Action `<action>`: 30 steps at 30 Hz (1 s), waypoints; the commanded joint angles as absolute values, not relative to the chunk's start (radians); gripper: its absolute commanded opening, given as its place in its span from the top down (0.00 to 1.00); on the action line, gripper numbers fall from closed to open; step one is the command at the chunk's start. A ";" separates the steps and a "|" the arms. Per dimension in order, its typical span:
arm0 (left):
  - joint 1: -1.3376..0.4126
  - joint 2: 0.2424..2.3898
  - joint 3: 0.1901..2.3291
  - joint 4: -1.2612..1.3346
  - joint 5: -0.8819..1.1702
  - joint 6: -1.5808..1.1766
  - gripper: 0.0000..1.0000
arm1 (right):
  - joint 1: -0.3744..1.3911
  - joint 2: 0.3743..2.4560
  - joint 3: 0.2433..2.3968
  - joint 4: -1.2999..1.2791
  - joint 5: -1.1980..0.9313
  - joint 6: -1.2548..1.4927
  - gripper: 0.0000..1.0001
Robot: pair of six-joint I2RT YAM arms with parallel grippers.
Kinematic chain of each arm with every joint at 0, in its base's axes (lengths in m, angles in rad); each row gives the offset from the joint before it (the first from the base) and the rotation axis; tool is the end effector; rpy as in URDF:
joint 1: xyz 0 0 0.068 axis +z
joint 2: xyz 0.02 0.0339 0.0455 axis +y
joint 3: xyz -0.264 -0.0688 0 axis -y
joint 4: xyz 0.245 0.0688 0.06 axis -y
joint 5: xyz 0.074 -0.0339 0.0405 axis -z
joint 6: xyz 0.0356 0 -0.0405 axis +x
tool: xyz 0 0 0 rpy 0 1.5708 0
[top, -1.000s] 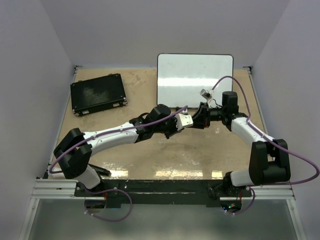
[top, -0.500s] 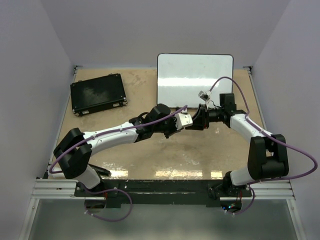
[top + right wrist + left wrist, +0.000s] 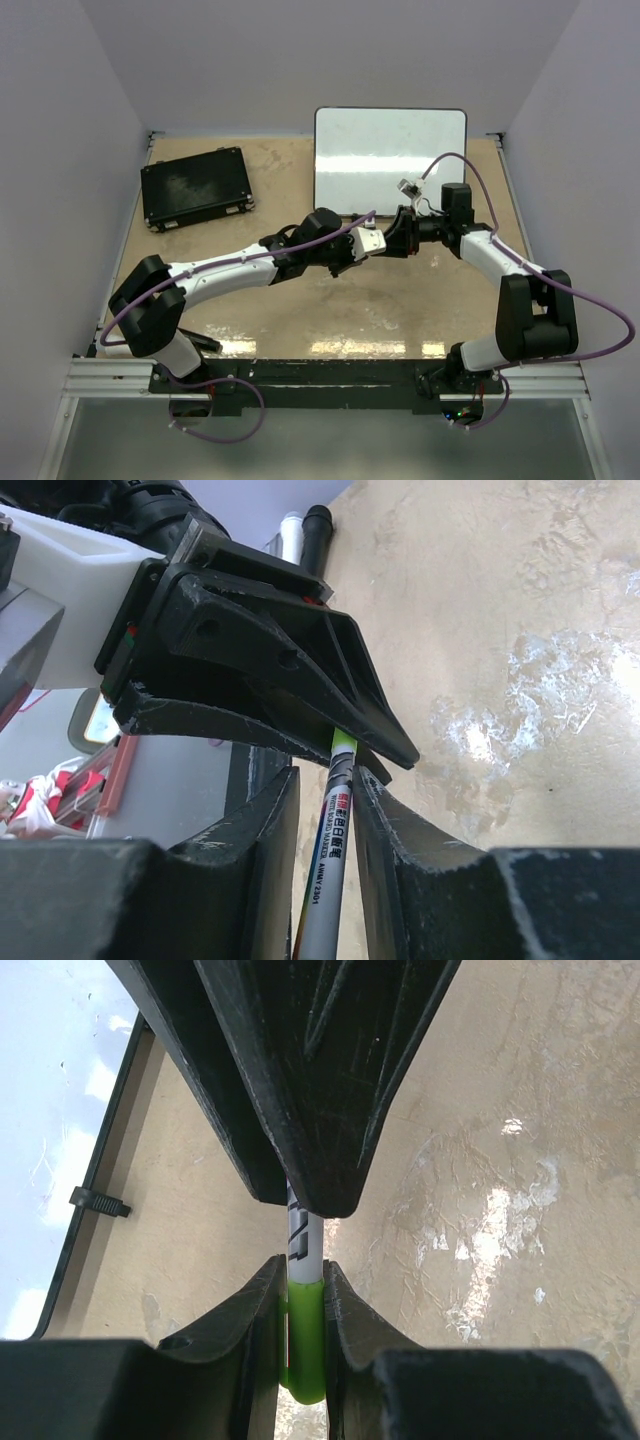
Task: Write a sentence on the whiteboard
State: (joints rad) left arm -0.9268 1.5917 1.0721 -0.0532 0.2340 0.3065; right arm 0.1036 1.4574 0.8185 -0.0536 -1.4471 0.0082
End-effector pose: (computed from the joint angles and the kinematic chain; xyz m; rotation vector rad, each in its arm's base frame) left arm 0.2091 -0.2923 0.2490 1.3775 1.7012 -0.6079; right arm 0.2777 0.0644 0.2278 -0.8386 1.7766 1.6480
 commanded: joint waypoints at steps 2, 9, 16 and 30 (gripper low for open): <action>-0.923 1.594 1.117 -0.017 0.250 0.305 1.00 | 0.101 1.433 0.815 -0.005 -1.483 0.046 0.71; -0.922 1.594 1.118 -0.015 0.249 0.304 1.00 | 0.101 1.433 0.808 0.025 -1.489 0.066 0.98; -0.923 1.585 1.118 -0.015 0.235 0.310 1.00 | 0.097 1.414 0.821 0.011 -1.470 0.048 1.00; -0.914 1.526 1.025 0.012 0.178 0.354 1.00 | 0.017 1.375 0.831 0.018 -1.540 0.055 1.00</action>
